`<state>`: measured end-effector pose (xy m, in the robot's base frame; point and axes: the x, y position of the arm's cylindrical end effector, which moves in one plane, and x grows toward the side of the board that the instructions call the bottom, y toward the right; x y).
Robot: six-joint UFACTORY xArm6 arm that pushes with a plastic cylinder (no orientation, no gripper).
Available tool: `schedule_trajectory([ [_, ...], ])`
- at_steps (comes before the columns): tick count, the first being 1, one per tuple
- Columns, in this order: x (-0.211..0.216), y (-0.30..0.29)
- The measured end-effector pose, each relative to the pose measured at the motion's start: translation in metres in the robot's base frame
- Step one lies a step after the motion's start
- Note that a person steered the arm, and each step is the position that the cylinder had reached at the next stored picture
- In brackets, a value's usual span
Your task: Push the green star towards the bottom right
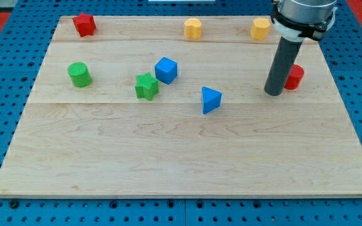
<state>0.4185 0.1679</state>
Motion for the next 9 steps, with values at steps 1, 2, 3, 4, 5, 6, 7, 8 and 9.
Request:
schedule_trajectory([
  [1, 0.021, -0.03],
  [2, 0.049, -0.085],
  [3, 0.054, -0.108],
  [4, 0.054, -0.121],
  [5, 0.055, -0.136],
  [6, 0.055, -0.155],
  [7, 0.055, -0.176],
  [8, 0.064, -0.217],
  [9, 0.057, -0.242],
])
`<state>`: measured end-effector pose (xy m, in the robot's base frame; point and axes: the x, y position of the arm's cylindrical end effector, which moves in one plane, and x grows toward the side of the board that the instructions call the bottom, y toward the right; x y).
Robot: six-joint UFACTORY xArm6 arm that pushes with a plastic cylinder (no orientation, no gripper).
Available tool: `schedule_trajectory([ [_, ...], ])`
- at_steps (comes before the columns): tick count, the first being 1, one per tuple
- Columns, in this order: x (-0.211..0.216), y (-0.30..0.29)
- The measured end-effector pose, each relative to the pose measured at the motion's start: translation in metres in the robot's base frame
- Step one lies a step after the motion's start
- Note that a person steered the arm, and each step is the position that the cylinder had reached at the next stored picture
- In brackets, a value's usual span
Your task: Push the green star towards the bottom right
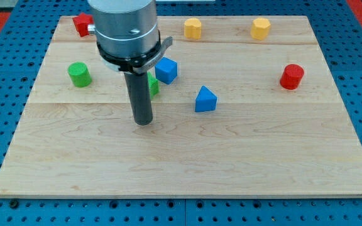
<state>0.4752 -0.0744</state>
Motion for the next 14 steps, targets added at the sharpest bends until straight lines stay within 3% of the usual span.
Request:
schedule_trajectory([
  [1, -0.017, -0.063],
  [2, -0.065, -0.072],
  [4, -0.085, -0.017],
  [5, -0.074, 0.011],
  [6, -0.021, 0.032],
  [7, -0.012, 0.054],
  [8, -0.019, -0.022],
  [9, -0.054, -0.008],
  [10, -0.054, 0.038],
  [12, 0.025, 0.119],
  [13, 0.038, 0.118],
  [14, 0.025, 0.067],
])
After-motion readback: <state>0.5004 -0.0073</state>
